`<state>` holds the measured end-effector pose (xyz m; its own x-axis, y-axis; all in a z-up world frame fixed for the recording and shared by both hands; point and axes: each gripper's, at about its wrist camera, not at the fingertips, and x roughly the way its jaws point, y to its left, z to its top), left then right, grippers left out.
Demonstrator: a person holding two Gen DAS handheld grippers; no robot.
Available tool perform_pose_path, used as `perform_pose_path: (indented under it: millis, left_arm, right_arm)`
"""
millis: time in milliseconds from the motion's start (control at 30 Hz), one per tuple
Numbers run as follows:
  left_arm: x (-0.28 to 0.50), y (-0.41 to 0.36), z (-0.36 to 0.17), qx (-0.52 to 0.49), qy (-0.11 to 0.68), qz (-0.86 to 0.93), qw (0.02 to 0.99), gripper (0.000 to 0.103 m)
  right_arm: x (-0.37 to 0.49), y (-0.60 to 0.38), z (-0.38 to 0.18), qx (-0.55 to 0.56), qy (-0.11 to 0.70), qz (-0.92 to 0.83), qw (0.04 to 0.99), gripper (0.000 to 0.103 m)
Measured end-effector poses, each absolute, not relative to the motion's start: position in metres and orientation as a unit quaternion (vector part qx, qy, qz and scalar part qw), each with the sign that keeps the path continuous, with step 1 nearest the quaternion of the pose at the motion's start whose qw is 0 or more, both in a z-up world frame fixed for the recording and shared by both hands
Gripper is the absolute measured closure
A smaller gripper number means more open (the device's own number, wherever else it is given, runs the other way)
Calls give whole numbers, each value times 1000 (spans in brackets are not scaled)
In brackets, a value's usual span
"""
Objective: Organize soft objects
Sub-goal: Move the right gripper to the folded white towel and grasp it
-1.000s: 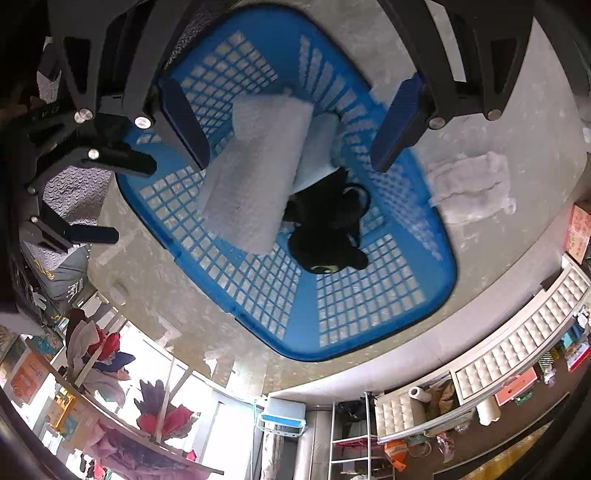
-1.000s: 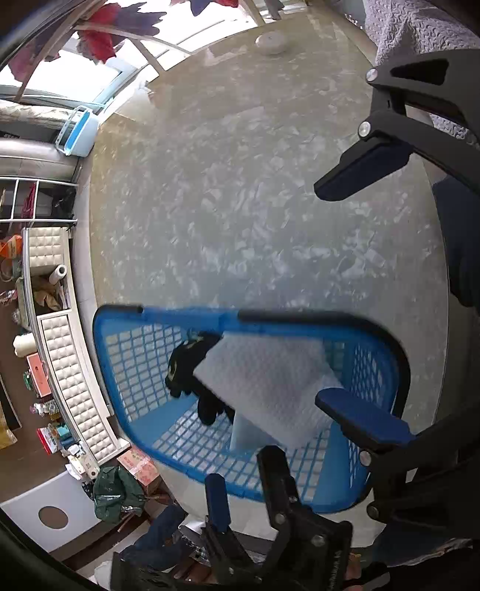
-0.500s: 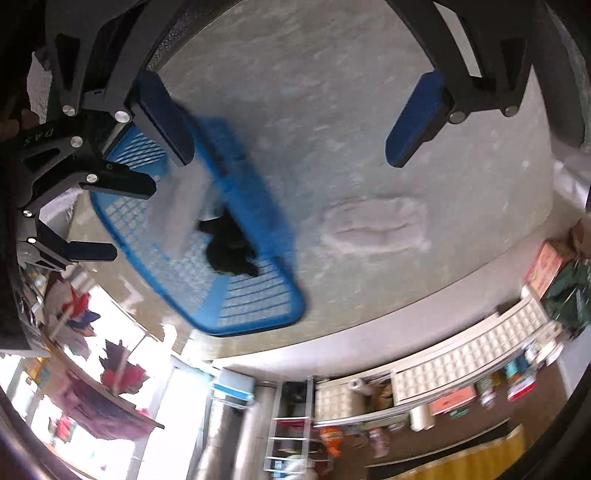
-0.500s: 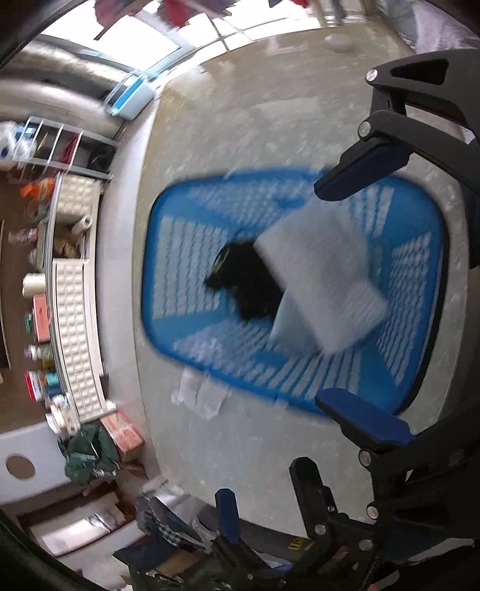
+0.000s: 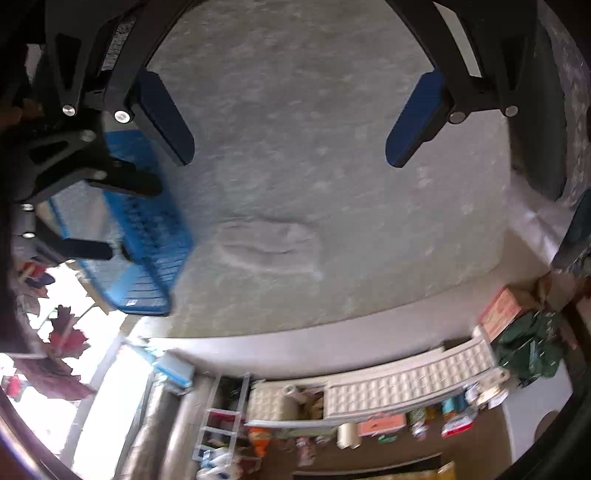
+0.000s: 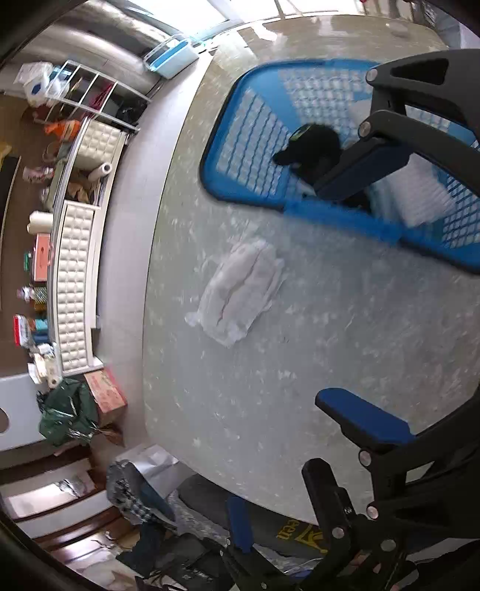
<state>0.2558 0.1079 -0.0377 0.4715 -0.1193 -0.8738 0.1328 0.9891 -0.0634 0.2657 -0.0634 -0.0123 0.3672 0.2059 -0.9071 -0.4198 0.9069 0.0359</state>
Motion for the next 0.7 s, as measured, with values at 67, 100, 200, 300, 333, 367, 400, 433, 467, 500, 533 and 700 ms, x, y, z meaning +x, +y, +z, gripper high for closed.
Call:
perform_pose_path:
  millis: [67,100,200,300,333,367,400,433,467,500,533,700]
  left_arm:
    - [263,116,-49,18,516,-53,855,0]
    - [266,121,-54,17,517,-49,855,0]
    - [277,134,-68,-3,523,-55,850,0]
    - [289,144,-77,-8,524,-52,850,0]
    - [293,145,-79,-8,524,-49,850,0]
    - [297,149,-81,-9,523,-47,851,0]
    - [303,152,-84,-12,523,-44,851,0]
    - [308,154,-85,-13,523,-42,851,0]
    - [313,156,-88,-16,523,-40,852,0]
    - [317,157,-89,-16,522,-39,852,0]
    - [320,159,-92,-15,521,-35,853,0]
    - [342,162,-104,-12,522,-28,852,0]
  right_arm:
    - [273,-51,-17,-110,531,198,817,1]
    - [278,-46,-20,-115,533,198,815,1]
    - [293,-32,-31,-133,541,203,805,1]
    - [307,-23,-41,-142,551,200,797,1]
    - [313,-20,-45,-142,556,201,794,1]
    - [319,-17,-50,-142,561,205,790,1]
    - [321,-14,-53,-143,564,207,786,1]
    - [326,-12,-55,-148,567,206,784,1]
    - [331,-10,-59,-155,570,204,781,1]
    - [338,-7,-65,-158,575,204,777,1]
    - [342,-6,-69,-156,581,202,773,1]
    - [368,-3,-89,-139,609,191,757,1]
